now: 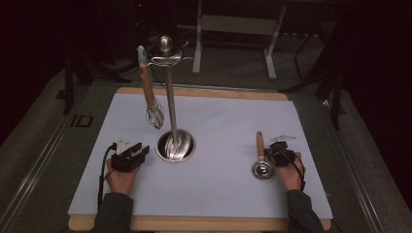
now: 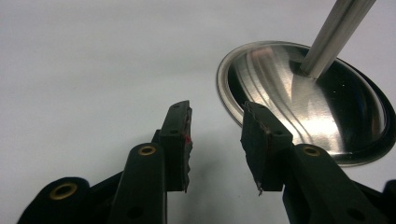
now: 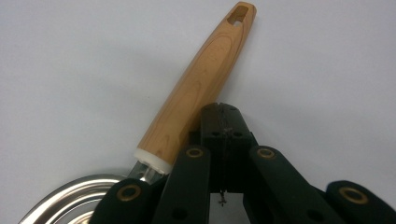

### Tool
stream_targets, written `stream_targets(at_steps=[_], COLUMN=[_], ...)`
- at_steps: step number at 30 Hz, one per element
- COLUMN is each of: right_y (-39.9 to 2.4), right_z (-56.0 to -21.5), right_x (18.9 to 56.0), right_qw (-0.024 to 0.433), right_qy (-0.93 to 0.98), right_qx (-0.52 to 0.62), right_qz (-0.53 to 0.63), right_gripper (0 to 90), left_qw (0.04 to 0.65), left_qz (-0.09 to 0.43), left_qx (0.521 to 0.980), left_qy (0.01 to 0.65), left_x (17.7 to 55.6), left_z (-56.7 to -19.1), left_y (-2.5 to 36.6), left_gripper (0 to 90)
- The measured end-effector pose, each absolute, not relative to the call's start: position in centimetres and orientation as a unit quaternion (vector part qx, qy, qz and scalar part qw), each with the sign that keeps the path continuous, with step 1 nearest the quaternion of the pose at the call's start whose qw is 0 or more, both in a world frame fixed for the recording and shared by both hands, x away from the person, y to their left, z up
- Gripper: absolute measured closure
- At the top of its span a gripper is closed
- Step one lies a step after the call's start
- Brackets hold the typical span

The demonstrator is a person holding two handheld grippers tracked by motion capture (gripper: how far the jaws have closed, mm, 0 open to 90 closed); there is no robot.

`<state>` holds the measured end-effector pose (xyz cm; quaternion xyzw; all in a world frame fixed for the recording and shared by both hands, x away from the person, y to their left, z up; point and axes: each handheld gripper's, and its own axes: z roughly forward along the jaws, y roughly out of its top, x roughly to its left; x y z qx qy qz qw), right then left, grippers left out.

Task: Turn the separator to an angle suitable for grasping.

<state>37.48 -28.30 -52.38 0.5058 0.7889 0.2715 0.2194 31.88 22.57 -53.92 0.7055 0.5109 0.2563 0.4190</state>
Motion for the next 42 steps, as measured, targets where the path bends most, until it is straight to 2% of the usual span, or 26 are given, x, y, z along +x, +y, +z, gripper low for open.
stream_targets(at_steps=[42], right_y=[-25.4], right_z=[-52.0], right_x=[36.8], right_qw=[0.197], right_qy=[0.825], right_qx=[0.453], right_qz=[0.275], right_gripper=[89.6], left_qw=[0.415], left_qz=[0.259], left_qx=[0.709], left_qy=[0.509], left_x=[31.9], left_z=[-53.9], left_y=[22.4], left_gripper=[62.4])
